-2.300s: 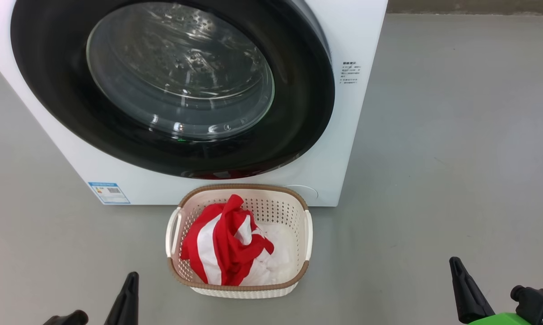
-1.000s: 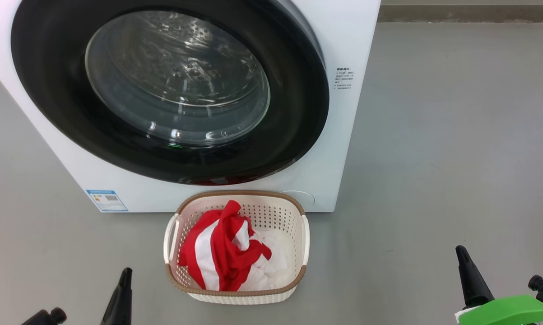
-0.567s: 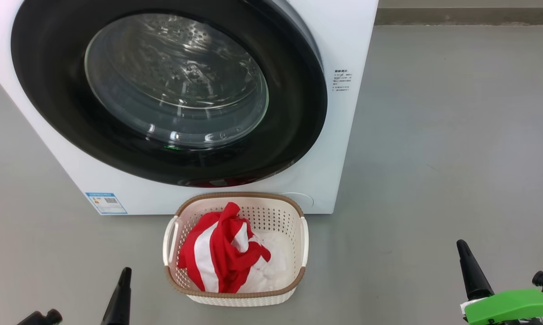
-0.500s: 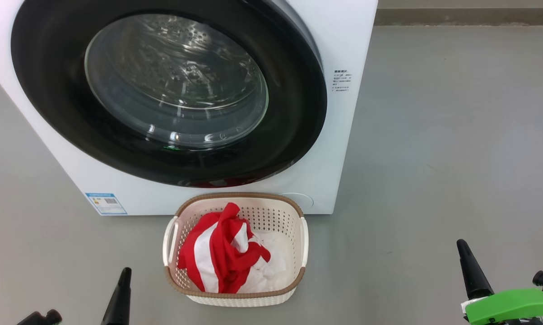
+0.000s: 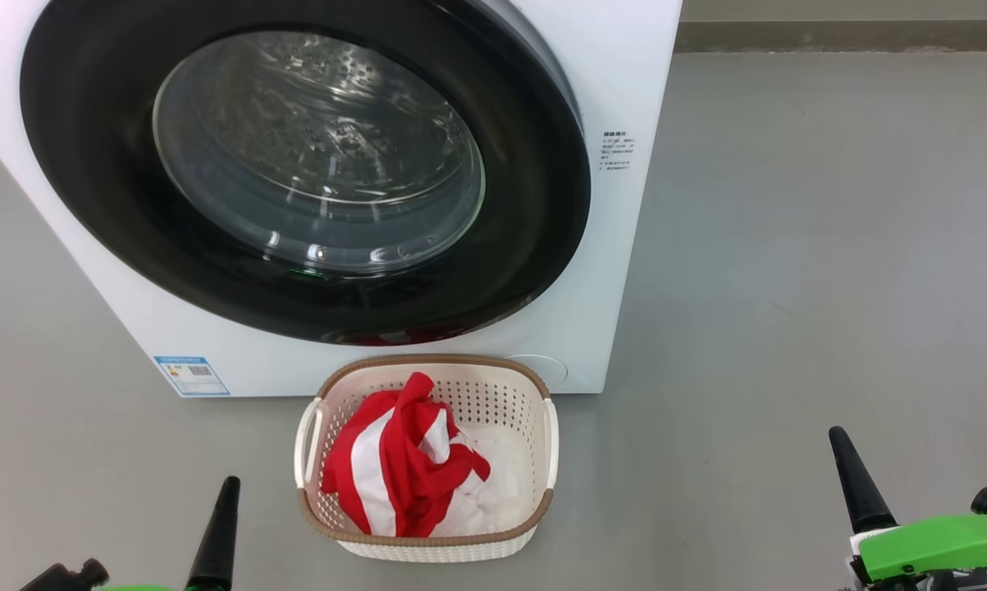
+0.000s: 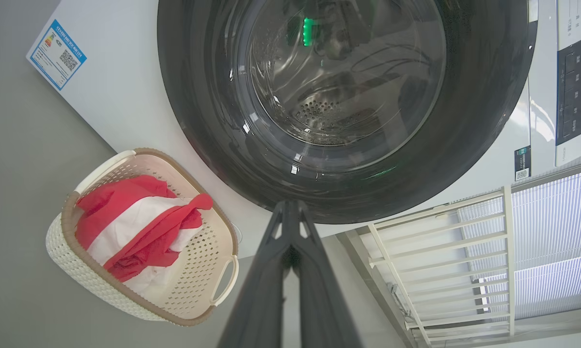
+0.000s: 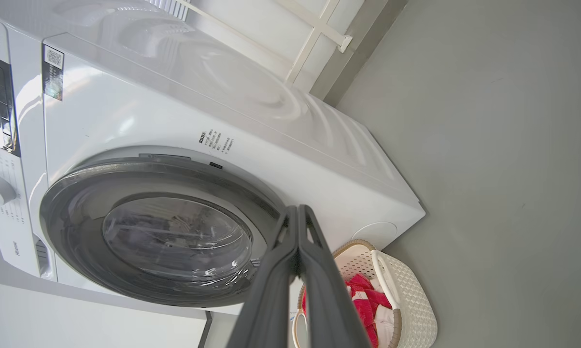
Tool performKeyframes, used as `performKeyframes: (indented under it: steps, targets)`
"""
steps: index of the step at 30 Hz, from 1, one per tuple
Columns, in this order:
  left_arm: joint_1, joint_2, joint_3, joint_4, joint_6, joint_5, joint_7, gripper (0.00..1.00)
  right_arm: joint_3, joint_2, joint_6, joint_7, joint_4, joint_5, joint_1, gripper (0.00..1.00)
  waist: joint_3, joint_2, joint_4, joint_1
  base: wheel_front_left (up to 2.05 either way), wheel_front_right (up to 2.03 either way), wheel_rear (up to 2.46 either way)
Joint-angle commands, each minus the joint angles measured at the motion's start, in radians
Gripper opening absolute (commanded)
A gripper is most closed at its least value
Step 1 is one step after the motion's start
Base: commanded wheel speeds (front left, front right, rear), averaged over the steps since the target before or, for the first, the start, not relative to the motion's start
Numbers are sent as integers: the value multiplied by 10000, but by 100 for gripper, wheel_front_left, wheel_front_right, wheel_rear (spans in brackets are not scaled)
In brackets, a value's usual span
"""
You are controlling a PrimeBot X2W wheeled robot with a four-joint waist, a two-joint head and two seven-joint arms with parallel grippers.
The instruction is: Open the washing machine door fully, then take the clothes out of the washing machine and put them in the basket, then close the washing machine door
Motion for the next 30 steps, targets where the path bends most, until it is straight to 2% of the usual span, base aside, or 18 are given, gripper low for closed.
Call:
performKeyframes:
  steps: [1,30]
  targets:
    - [-440,103,321,-252,-49,-265,94,0,62,-113,-6,81,-291,266,-563,0,-8,0,-5,0,0,0,0]
    - [-717,-8,617,-272,-65,-3312,957,0,-103,-95,-9,946,-334,3045,-1043,0,-175,0,-99,0,0,0,0]
